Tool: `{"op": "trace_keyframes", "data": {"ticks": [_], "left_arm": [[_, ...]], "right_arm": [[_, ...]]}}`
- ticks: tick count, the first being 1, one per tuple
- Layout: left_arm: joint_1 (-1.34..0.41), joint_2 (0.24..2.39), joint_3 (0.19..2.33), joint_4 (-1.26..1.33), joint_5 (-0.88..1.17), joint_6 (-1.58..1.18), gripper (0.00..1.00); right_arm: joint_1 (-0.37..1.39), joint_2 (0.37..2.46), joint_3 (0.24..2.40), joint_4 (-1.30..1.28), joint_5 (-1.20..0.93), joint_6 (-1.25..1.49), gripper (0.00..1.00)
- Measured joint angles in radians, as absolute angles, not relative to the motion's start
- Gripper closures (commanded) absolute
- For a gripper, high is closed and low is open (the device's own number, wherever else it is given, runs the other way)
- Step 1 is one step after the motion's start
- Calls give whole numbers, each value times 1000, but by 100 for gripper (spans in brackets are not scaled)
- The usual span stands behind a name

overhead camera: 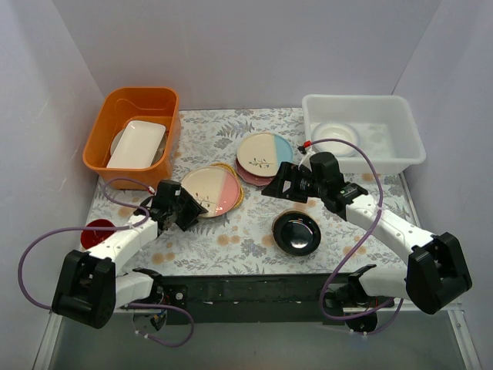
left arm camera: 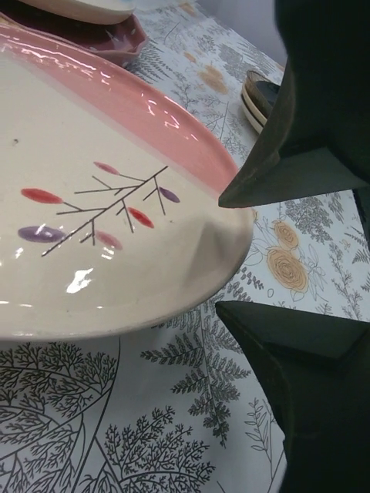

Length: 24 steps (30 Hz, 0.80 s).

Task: Place the plates into the plastic bin on the countertop
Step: Pick up the plate at the center of the board.

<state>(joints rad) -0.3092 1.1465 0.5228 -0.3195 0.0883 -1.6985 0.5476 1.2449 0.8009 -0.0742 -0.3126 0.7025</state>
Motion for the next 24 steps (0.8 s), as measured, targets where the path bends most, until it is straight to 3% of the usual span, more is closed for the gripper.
{"op": "trace_keyframes", "data": {"ticks": [3,13,24], "left_arm": [[-301,1167,498,-290,94,-1700,61],[-279,1199,477,-199,127,-1750,100],[-285,1160,477,-234,120,-1728,100]], "right_arm": [[548,1246,787,-62,-313,703,6],[548,1263,773,-49,-313,707,6],[548,1265,768,-36,-321,711,6]]}}
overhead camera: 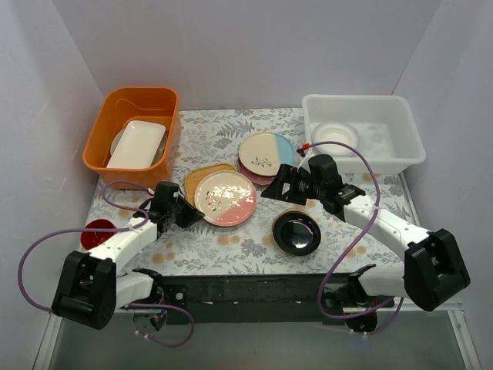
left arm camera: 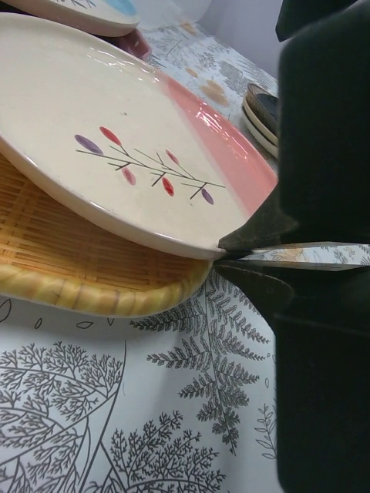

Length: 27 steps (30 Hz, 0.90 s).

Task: Place the plates into the plastic bin on the countertop
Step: Pick up the plate at the center of the board.

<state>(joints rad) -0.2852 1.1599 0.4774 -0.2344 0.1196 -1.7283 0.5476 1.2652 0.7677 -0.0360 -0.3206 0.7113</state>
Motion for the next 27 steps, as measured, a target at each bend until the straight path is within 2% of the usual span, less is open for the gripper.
{"op": "trace_keyframes", "data": {"ticks": [17,27], "left_arm": [[-285,1105,470,-276,113,-1700,100],[-284,1105,464,-266,126,-1684,100]], "right_arm": [[554,1459,702,149,-430,756,6],[559,1658,724,303,-484,760,14]]}}
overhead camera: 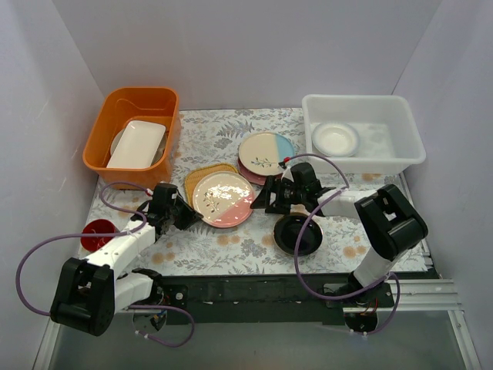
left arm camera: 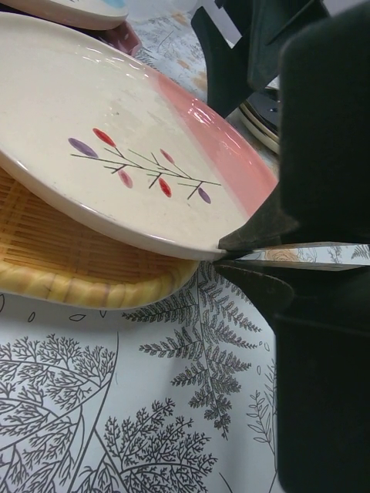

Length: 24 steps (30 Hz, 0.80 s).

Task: Place the plates into the plastic bin on the countertop
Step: Pick up the plate at the center of the board.

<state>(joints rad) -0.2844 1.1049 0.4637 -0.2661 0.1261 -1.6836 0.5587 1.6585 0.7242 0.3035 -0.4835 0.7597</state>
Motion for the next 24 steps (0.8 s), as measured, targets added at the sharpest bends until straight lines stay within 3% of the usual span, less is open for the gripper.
{"op": "trace_keyframes", "data": {"ticks": [24], "left_arm": [[-283,1066,407,-233,227,-1652,100]], "right_arm": [[559,1864,794,559,-580,854,27]]}}
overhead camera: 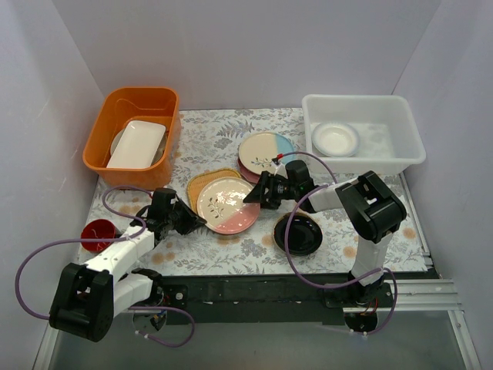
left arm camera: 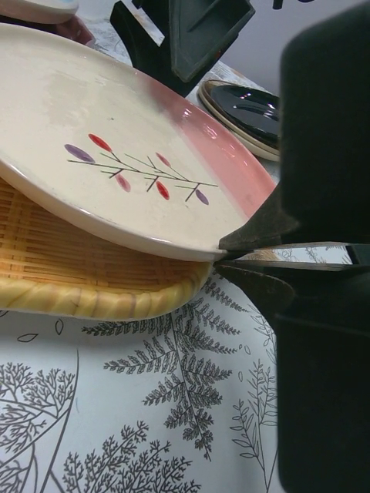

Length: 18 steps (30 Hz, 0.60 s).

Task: Place the plates into the plastic bin on the countertop
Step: Pick up the plate at the center of the board.

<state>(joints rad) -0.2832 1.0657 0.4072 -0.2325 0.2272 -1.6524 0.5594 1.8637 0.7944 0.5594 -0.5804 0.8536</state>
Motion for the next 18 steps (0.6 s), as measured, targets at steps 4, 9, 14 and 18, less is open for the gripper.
{"op": "trace_keyframes", "data": {"ticks": [4,9,14,18], "left_arm": [[-283,1065,401,-223,249,-1647,100],[-282,1065,400,-224,255,-1643,100],[-278,1057,400,-224,262,-1639,100],[-278,1035,400,-224,271,-1634,100]], "right_arm": [[559,1868,794,591,-603,867,30],[557,1869,791,595,-612,872,34],[554,1868,789,585,-621,869,37],[551,1837,787,545,-626,857,37]]}}
